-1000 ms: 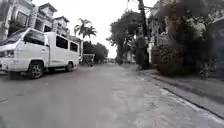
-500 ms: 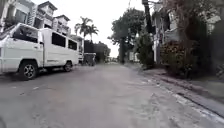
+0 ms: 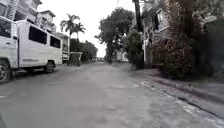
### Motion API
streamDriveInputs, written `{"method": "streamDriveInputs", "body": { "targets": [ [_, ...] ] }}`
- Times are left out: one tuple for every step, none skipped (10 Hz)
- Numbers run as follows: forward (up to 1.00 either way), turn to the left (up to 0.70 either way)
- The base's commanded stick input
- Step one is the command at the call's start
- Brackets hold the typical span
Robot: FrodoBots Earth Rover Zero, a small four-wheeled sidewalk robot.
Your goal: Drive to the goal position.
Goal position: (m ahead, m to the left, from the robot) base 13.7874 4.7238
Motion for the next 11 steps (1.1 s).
{"method": "streamDriveInputs", "body": {
  "targets": [
    [1.00,0.11],
    [1.00,0.12],
    [1.00,0.12],
    [1.00,0.10],
    [1.00,0.03],
    [1.00,0.00],
    [1.00,0.00],
    [1.00,0.00],
    [1.00,0.00],
    [1.00,0.00],
    [1.00,0.00]
  ]
}}
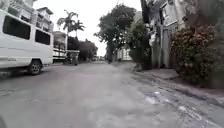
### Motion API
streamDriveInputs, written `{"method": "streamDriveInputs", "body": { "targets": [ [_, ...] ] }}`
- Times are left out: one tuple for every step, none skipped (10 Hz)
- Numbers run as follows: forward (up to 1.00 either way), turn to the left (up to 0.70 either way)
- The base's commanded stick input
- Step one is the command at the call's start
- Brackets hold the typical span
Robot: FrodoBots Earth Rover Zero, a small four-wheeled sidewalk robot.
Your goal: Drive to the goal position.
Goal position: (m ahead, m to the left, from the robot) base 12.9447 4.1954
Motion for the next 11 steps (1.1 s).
{"method": "streamDriveInputs", "body": {
  "targets": [
    [1.00,0.00],
    [1.00,0.00],
    [1.00,0.00],
    [1.00,0.00],
    [1.00,0.00],
    [1.00,0.00],
    [1.00,0.00],
    [1.00,0.01],
    [1.00,0.02],
    [1.00,0.06],
    [1.00,0.05]
  ]
}}
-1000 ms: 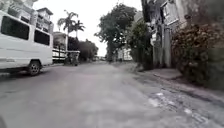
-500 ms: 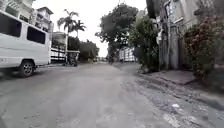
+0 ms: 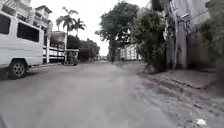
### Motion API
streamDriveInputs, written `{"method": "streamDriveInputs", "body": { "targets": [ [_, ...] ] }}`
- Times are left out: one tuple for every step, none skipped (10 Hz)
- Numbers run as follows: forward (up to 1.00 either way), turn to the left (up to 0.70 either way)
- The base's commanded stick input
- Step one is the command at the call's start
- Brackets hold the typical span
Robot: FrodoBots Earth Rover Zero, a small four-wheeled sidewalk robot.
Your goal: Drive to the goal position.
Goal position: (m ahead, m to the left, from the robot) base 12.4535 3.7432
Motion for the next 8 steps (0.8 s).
{"method": "streamDriveInputs", "body": {
  "targets": [
    [1.00,0.00],
    [1.00,0.01],
    [1.00,0.02],
    [1.00,0.00],
    [1.00,0.00],
    [1.00,0.00],
    [1.00,0.00],
    [1.00,0.00]
  ]
}}
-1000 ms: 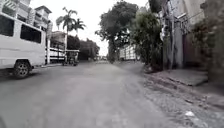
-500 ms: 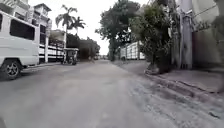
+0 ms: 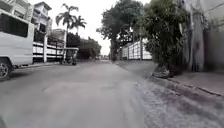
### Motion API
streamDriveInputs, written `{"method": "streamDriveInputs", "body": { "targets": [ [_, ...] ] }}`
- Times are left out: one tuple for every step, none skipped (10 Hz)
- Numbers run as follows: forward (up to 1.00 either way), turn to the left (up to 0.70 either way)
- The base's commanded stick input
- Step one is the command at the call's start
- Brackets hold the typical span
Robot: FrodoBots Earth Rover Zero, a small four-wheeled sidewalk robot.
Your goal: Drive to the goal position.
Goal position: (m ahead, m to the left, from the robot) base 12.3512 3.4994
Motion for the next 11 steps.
{"method": "streamDriveInputs", "body": {
  "targets": [
    [1.00,0.00],
    [1.00,0.00],
    [1.00,0.00],
    [1.00,0.00],
    [1.00,0.05],
    [1.00,0.04],
    [1.00,0.08],
    [1.00,0.06],
    [1.00,0.00],
    [1.00,0.00],
    [1.00,0.00]
  ]
}}
